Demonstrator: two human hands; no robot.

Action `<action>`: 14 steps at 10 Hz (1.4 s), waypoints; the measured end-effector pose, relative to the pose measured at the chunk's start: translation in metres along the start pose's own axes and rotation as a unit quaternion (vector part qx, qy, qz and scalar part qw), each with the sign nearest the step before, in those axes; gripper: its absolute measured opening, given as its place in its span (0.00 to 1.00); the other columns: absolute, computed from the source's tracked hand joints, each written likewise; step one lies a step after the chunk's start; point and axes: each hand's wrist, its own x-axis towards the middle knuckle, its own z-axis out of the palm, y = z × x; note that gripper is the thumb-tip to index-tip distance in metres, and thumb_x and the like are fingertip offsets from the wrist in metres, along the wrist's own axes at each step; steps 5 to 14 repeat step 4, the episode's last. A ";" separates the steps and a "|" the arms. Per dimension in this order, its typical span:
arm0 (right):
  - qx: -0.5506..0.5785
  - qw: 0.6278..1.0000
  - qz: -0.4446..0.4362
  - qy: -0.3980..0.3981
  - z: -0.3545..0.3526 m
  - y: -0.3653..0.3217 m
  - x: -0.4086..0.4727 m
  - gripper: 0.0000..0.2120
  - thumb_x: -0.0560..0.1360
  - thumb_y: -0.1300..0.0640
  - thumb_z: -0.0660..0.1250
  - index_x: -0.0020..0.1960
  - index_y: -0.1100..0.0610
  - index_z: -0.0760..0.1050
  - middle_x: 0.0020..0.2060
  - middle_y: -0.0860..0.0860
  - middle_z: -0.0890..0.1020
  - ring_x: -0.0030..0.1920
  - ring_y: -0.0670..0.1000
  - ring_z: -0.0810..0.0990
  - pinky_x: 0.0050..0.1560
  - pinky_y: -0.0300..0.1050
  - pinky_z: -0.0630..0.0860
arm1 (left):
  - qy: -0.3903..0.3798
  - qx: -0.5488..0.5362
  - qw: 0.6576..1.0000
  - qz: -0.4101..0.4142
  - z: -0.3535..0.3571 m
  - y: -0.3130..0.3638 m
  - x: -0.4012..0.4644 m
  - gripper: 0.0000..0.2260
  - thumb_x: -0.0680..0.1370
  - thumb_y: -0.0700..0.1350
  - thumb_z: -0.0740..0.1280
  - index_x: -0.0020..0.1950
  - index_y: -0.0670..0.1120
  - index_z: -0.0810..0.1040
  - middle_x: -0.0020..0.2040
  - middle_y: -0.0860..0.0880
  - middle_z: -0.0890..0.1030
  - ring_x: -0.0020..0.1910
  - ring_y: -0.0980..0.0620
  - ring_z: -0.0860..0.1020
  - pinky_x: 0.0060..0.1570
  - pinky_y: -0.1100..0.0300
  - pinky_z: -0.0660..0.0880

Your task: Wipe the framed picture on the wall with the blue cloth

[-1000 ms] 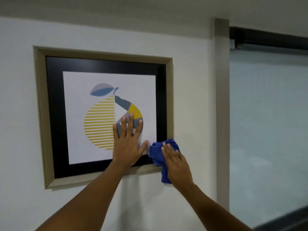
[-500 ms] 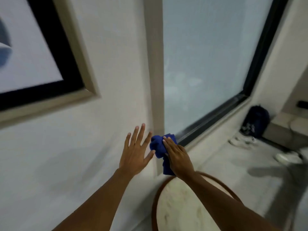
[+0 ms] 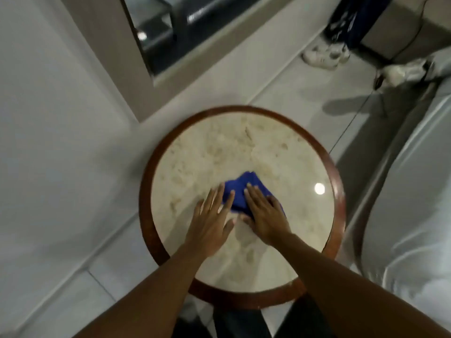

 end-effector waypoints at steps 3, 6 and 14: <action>0.049 0.997 0.022 -0.055 -0.073 0.000 0.022 0.29 0.83 0.41 0.44 0.79 0.53 0.52 0.79 0.50 0.49 0.78 0.50 0.50 0.72 0.52 0.53 | -0.065 0.090 0.993 -0.041 -0.061 0.004 0.019 0.28 0.83 0.61 0.50 0.82 0.52 0.51 0.84 0.48 0.49 0.82 0.45 0.43 0.77 0.41 0.46; 0.071 0.996 0.045 -0.005 -0.128 -0.014 0.018 0.29 0.82 0.40 0.43 0.77 0.53 0.58 0.79 0.50 0.53 0.77 0.49 0.54 0.72 0.53 0.52 | -0.063 0.086 0.993 -0.047 -0.118 0.013 0.012 0.30 0.83 0.62 0.49 0.82 0.51 0.48 0.84 0.46 0.47 0.82 0.46 0.42 0.78 0.43 0.46; 0.071 0.996 0.045 -0.005 -0.128 -0.014 0.018 0.29 0.82 0.40 0.43 0.77 0.53 0.58 0.79 0.50 0.53 0.77 0.49 0.54 0.72 0.53 0.52 | -0.063 0.086 0.993 -0.047 -0.118 0.013 0.012 0.30 0.83 0.62 0.49 0.82 0.51 0.48 0.84 0.46 0.47 0.82 0.46 0.42 0.78 0.43 0.46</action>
